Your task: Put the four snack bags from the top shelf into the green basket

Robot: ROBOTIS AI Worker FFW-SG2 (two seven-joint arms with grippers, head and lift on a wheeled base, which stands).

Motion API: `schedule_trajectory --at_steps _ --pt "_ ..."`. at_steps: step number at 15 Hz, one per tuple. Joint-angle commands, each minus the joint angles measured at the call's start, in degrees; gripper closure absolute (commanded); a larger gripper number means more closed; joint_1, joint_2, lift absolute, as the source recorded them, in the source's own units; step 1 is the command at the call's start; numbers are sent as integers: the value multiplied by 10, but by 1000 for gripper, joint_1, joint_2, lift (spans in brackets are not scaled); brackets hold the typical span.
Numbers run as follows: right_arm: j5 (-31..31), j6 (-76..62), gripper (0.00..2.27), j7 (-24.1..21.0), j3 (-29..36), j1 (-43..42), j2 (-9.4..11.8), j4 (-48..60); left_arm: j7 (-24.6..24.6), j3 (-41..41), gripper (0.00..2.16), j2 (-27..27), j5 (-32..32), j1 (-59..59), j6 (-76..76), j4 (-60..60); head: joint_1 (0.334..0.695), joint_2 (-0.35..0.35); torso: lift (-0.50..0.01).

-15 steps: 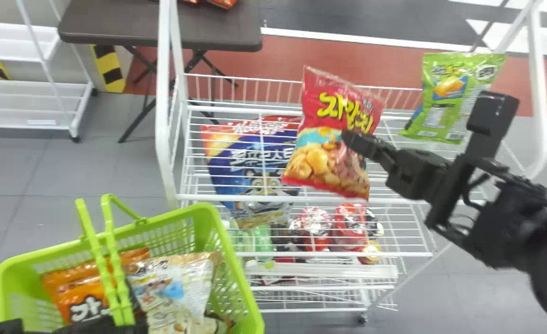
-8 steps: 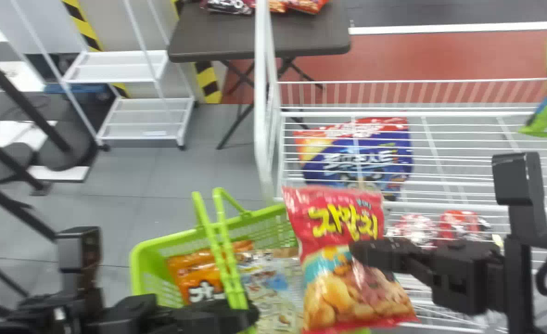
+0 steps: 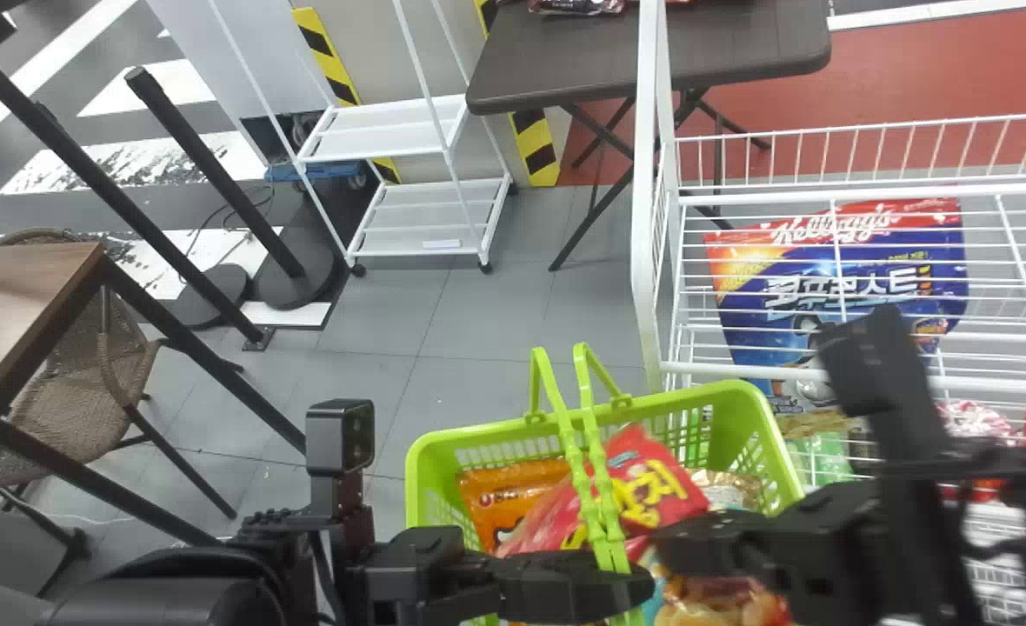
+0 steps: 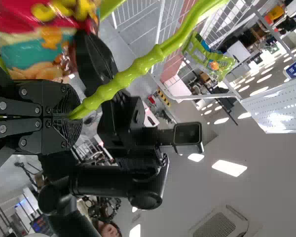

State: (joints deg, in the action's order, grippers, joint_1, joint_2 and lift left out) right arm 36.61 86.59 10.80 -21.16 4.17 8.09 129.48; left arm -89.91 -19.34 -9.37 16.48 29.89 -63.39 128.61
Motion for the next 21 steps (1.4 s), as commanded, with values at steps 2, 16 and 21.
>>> schedule_trajectory --at_steps 2,16,21 --pt "-28 -96 2236 2 -79 -38 -30 -95 -7 3 2148 1 1 3 0 5 695 350 -6" --pt "15 -10 46 79 274 56 30 46 -7 -25 2148 -5 16 0 0 -5 695 324 -6" --pt "-164 -211 46 46 333 -22 38 -48 -7 -32 2148 -8 22 9 0 -5 695 -37 -6"
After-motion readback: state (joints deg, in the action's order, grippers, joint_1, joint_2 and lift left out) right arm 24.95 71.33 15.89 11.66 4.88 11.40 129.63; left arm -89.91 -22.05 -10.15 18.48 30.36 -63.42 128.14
